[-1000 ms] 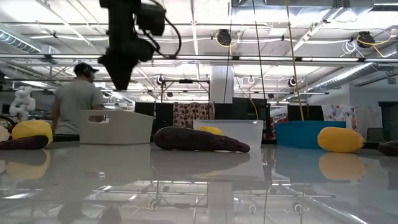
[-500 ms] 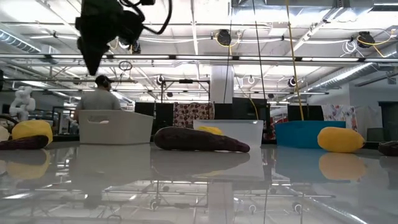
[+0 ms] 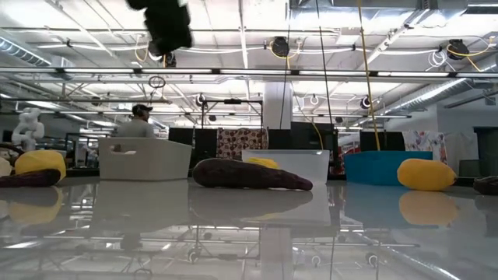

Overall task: Sort produce into baskets
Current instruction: Put the garlic into the gray bin

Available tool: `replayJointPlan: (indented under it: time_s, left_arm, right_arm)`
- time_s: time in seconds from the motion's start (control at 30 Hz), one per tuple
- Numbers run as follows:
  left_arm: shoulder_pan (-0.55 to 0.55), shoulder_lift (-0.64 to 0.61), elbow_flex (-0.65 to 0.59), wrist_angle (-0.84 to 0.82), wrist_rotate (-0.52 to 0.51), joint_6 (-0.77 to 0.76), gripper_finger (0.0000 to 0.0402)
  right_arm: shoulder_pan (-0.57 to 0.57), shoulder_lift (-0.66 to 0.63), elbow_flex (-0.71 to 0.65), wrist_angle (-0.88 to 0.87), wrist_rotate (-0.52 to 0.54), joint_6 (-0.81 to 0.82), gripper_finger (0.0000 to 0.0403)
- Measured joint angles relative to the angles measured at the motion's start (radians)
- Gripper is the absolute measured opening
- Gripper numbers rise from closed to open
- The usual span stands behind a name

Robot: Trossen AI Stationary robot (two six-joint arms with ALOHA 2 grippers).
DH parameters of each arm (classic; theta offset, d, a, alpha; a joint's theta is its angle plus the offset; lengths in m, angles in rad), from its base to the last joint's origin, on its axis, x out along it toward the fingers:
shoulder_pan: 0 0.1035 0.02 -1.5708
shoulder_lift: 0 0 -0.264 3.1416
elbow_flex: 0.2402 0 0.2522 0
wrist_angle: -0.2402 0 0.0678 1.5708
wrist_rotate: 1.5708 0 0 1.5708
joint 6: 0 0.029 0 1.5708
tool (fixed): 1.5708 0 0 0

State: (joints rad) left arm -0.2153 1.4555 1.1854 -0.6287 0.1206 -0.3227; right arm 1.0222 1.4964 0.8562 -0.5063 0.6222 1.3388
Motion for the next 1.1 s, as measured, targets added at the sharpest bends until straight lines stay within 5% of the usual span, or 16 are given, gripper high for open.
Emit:
replayJointPlan:
  time_s: [0.27, 0.53, 0.77, 1.1]
  left_arm:
    - [-0.021, 0.034, 0.001, 0.317, -0.086, 0.146, 0.0141]
    - [-0.026, 0.159, 0.0, 0.573, -0.098, 0.155, 0.0197]
    - [-0.069, 0.325, 0.02, 0.941, -0.069, 0.209, 0.0223]
    - [-0.162, 0.567, 0.341, 0.915, -0.135, 0.42, 0.0224]
  right_arm:
    - [-0.028, -0.068, 0.057, -0.181, -0.122, 0.007, 0.0242]
    - [0.025, -0.077, 0.188, -0.431, -0.185, 0.117, 0.0242]
    - [0.04, -0.076, 0.213, -0.5, -0.391, 0.215, 0.0242]
    - [0.091, -0.075, 0.216, -0.64, -0.395, 0.385, 0.0242]
